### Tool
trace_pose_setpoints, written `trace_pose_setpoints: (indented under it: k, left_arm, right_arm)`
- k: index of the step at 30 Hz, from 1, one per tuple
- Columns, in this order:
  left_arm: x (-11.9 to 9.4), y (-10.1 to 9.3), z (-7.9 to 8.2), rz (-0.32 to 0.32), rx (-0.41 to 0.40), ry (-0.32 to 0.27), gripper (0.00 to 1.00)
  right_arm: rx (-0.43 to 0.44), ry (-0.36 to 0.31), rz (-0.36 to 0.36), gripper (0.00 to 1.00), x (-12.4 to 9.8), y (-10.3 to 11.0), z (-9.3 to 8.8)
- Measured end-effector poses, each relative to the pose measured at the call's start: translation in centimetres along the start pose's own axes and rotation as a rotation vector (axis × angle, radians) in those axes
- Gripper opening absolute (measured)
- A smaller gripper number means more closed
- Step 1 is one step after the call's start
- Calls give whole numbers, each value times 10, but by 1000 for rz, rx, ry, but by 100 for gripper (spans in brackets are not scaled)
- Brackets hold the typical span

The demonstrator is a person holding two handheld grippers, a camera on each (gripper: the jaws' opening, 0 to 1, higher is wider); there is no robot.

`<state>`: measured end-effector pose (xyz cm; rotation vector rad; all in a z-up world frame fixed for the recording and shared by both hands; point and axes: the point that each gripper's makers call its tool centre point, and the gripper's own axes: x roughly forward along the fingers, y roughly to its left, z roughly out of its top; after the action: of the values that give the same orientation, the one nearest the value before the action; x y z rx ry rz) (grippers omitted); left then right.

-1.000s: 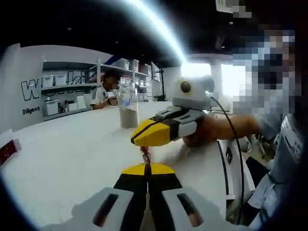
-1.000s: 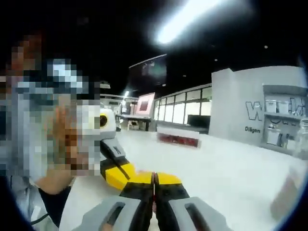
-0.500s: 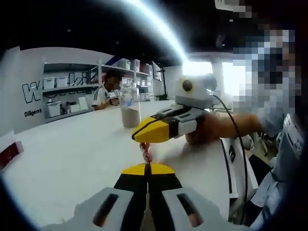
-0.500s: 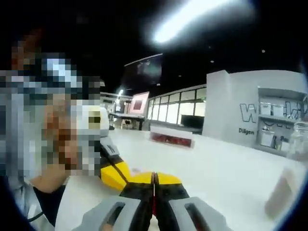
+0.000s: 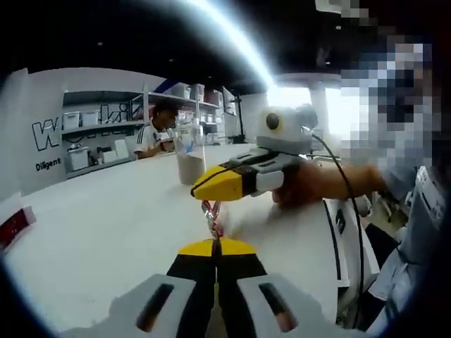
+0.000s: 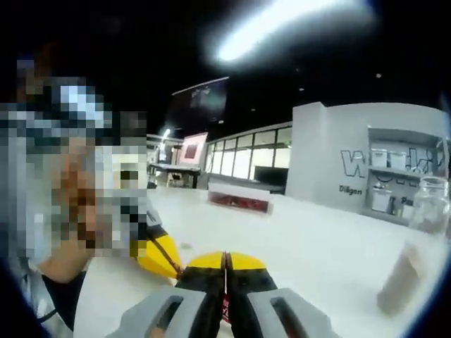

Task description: Tear open the coffee pouch, take out the coffee, and pour the coffee from the pouch into the cup

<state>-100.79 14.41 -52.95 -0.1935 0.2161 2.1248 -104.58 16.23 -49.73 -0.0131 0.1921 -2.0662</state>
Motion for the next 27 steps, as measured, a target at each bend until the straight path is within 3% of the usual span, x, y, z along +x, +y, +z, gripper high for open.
trace_pose_setpoints:
  k: [2,3,5,11,14,18,27]
  left_arm:
    - [0,1,-1,7,11,2,1]
    - [0,0,-2,3,9,9,1]
    - [1,0,-2,0,16,15,1]
    - [1,-3,-2,-17,18,12,2]
    - [1,-4,-1,-21,40,4,2]
    - [1,-5,0,-13,87,-6,3]
    - [3,-6,-6,-12,118,24,3]
  right_arm:
    - [24,-19,-61,0,-4,-16,2]
    - [94,-29,-37,0,-5,-17,2]
    - [75,-28,-73,0,-8,-26,2]
    - [54,-47,-51,1,-6,-21,8]
    - [93,-73,-53,1,-8,-26,12]
    - [190,-53,18,2,-4,-20,6]
    - [158,-53,31,2,-1,-11,6]
